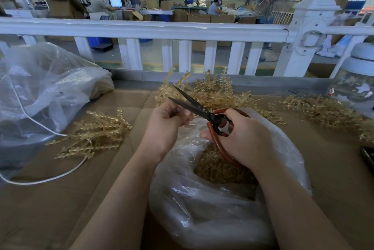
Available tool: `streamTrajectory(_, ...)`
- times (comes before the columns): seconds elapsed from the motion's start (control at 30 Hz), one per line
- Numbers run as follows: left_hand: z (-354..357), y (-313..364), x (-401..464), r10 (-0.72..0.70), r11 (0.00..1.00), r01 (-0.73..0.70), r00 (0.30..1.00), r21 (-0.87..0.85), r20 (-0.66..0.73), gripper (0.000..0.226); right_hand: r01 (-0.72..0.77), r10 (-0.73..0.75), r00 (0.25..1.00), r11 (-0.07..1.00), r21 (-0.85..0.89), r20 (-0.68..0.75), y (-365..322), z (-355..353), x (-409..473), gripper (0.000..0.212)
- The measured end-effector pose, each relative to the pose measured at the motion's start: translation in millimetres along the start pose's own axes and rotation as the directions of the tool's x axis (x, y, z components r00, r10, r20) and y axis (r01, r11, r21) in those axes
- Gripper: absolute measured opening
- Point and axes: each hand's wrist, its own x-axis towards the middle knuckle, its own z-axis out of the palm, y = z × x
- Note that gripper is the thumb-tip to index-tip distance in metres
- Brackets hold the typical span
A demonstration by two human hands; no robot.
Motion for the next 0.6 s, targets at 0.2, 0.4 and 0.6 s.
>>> streamTrajectory(0.2,-1.4,1.6,-0.3,0.018,1.0,-0.016,0.997,-0.024,0.069,0.028,0.017,-0.017,1.0,1.0,-0.014,0.004,5.0,1.5,-0.4,0.072)
streamTrajectory(0.4,-1.4,2.8,-0.7,0.018,0.999,-0.014,0.995,-0.041,0.095,0.026,0.008,-0.008,1.0,1.0,0.01,-0.005,5.4,3.0,0.2,0.086)
streamTrajectory(0.6,-0.9,4.1,-1.2,0.008,0.999,-0.003,0.997,-0.054,0.077,0.023,0.024,-0.024,0.999,0.999,-0.021,-0.024,5.2,2.6,1.2,0.087)
